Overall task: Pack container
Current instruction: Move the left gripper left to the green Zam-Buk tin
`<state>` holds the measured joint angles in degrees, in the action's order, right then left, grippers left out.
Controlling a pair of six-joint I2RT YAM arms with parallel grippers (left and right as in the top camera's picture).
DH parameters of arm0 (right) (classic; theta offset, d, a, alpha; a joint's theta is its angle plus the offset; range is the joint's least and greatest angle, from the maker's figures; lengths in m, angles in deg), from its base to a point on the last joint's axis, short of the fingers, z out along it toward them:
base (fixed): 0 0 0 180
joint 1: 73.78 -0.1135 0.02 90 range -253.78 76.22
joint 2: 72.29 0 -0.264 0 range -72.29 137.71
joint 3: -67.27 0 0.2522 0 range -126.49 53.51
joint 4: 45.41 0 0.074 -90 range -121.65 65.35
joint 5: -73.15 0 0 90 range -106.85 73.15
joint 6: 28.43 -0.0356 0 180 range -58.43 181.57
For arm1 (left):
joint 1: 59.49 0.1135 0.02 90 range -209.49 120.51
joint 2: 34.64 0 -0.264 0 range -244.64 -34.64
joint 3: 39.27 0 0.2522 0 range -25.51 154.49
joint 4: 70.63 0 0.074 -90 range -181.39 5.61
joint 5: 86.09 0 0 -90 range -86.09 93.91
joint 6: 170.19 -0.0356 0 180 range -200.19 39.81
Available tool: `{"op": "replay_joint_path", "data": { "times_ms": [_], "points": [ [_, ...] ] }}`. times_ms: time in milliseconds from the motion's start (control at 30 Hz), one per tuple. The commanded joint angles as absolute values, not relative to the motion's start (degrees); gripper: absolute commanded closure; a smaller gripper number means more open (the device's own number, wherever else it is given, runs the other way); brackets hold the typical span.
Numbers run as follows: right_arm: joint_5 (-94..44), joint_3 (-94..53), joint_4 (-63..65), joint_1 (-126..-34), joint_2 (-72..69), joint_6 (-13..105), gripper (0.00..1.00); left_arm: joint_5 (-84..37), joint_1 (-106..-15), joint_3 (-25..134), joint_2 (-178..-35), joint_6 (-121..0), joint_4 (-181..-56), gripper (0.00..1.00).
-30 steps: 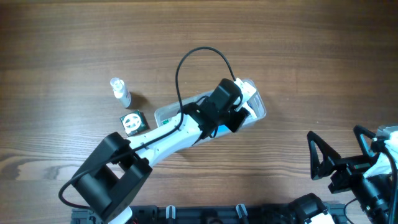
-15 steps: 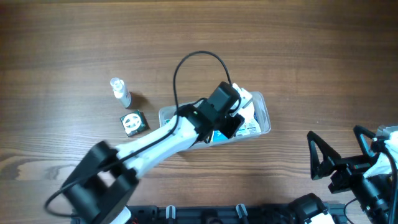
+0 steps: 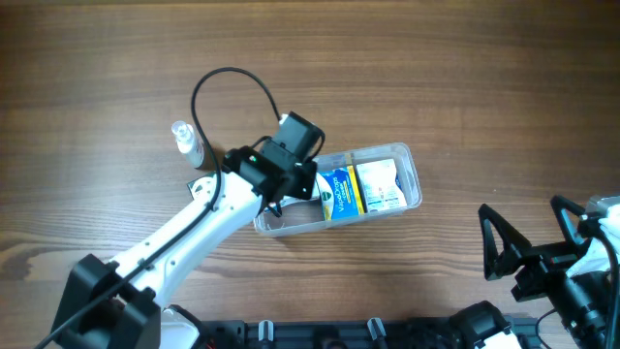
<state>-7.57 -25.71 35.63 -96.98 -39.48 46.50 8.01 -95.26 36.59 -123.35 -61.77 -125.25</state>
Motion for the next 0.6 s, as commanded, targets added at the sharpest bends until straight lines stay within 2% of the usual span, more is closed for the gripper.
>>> {"op": "replay_joint_path", "data": {
  "times_ms": [0, 200, 400, 567],
  "points": [
    [-6.7, -25.9, 35.5, -97.2, -39.5, 47.0, 0.0, 11.9, -91.3, 36.2, -125.8, -60.1, -125.2, 0.96],
    [-6.8, -25.9, 35.5, -97.2, -39.5, 47.0, 0.0, 11.6, -89.2, 36.2, -130.3, -60.3, -126.7, 0.96],
    [-6.8, -25.9, 35.5, -97.2, -39.5, 47.0, 0.0, 18.6, -89.2, 36.2, -131.7, -60.4, -118.8, 0.96],
    [-6.7, -25.9, 35.5, -97.2, -39.5, 47.0, 0.0, 17.4, -88.1, 36.2, -131.4, -60.4, -118.2, 0.96]
  ]
}}
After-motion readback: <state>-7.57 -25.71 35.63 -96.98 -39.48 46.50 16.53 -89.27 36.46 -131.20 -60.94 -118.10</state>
